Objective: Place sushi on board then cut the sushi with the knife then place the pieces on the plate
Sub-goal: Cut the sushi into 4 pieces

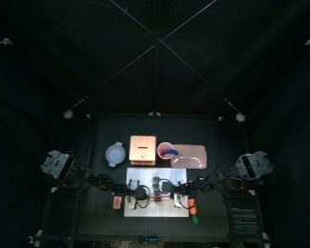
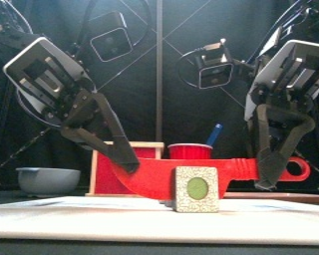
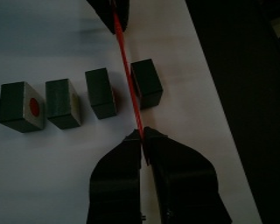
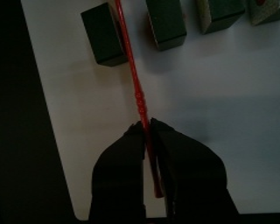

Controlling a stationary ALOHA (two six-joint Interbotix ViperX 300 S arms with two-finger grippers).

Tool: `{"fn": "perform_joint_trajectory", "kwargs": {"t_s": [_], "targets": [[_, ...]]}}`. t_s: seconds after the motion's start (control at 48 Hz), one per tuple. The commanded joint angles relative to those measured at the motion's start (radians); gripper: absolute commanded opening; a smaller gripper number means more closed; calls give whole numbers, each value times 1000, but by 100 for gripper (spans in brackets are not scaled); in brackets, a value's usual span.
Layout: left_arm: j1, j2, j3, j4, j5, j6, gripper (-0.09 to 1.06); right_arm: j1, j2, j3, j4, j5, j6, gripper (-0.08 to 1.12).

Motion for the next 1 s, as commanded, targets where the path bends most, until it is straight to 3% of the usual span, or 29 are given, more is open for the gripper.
{"fn": "perform_joint_trajectory", "kwargs": {"t_s": [0.021,0.312,0.583,0.854,1.0], "targets": [[-18,-21,-23,5,-3,6,42,-11,-21,-18,-3,6,9,42],[-20,-80,-23,20,-3,9,42,-11,-77,-38,-18,48,9,41],[-15,-135,-20,74,-3,9,42,-14,-156,-67,-54,110,9,42],[12,-202,-11,133,-3,9,42,-14,-201,-95,-100,150,8,41],[23,-204,-2,140,-3,8,43,-18,-199,-97,-109,150,9,41]]}}
